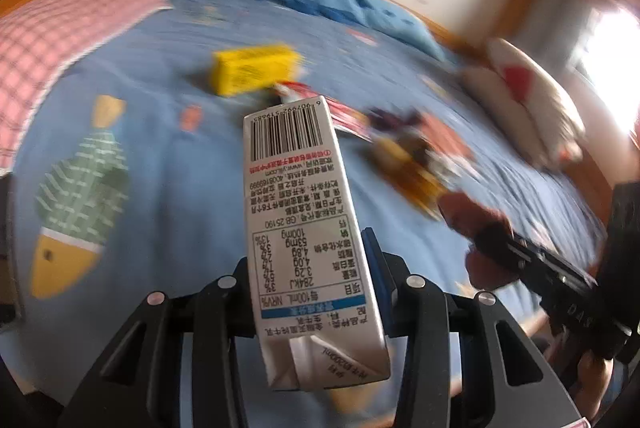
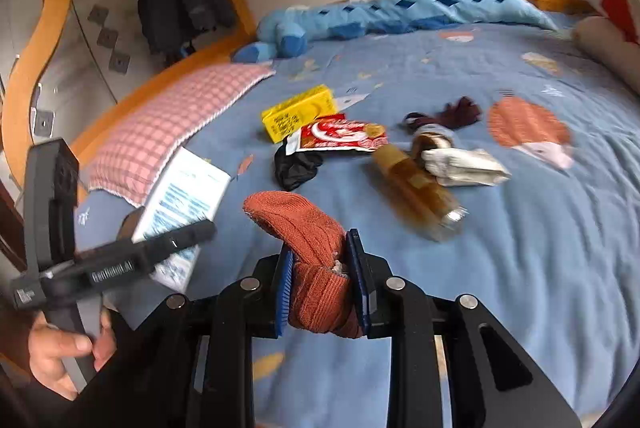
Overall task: Collect trash
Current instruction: 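Carry carton and sock over the yellow bucket and open both tools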
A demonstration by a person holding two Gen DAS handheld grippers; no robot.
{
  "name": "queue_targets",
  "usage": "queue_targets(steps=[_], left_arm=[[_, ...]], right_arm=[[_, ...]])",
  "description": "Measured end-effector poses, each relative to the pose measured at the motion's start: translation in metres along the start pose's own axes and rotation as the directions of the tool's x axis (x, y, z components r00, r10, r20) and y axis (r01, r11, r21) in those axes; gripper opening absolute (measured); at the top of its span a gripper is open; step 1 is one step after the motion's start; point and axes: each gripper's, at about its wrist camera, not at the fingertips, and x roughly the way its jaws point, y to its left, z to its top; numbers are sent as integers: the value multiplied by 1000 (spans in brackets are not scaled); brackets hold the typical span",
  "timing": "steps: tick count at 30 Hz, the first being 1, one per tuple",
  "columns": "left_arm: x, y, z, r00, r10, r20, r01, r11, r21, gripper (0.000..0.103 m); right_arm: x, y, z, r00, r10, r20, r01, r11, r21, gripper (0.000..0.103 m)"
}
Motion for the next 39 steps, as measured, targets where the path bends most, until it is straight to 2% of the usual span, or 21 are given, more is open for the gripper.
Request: queue_targets(steps=[3, 6, 11, 14, 17, 21, 26, 28, 31, 33, 36, 37, 39], left_arm=[[-2, -29, -13, 996, -81, -35, 83, 995, 49, 41], [-4, -60, -27, 990, -128, -63, 134, 985, 111, 41], [-4, -126, -55, 965, -223, -137, 249, 943, 219, 41], [-4, -166, -75, 945, -266, -188, 312, 905, 290, 41], [-2, -204, -95, 919, -307, -247, 379, 861, 340, 41], [-2, -244, -121, 886, -336, -318, 446, 802, 396, 41], [-7, -300, -160, 841, -363, -402, 531, 699, 479, 41], [-7, -322, -177, 817, -373, -439, 567, 655, 500, 41], [-2, -351, -207, 769, -372, -520, 627, 595, 502, 41], [4, -365, -224, 750, -355, -558, 645, 577, 501, 41], [15, -378, -252, 714, -316, -624, 672, 560, 485, 41], [19, -382, -262, 706, -301, -641, 677, 552, 487, 41], [24, -388, -274, 702, -275, -657, 678, 538, 500, 41]], right_arm=[[-40, -7, -15, 998, -27, 53, 26, 999, 26, 25], [-80, -19, -33, 993, -65, 95, 58, 996, 71, 25], [-137, -44, -60, 978, -156, 136, 137, 981, 140, 25], [-169, -56, -77, 966, -211, 152, 185, 968, 171, 25], [-198, -68, -97, 950, -272, 156, 237, 949, 210, 25], [-243, -87, -133, 916, -374, 149, 321, 902, 288, 25], [-296, -109, -182, 861, -496, 109, 423, 819, 387, 25], [-316, -118, -202, 832, -547, 91, 463, 776, 429, 25], [-339, -131, -233, 798, -601, 46, 509, 712, 484, 25], [-348, -140, -255, 784, -621, 1, 535, 675, 508, 25], [-353, -151, -284, 778, -626, -62, 557, 640, 530, 25], [-354, -154, -292, 777, -624, -78, 560, 631, 537, 25], [-355, -157, -302, 775, -625, -91, 563, 618, 550, 26]])
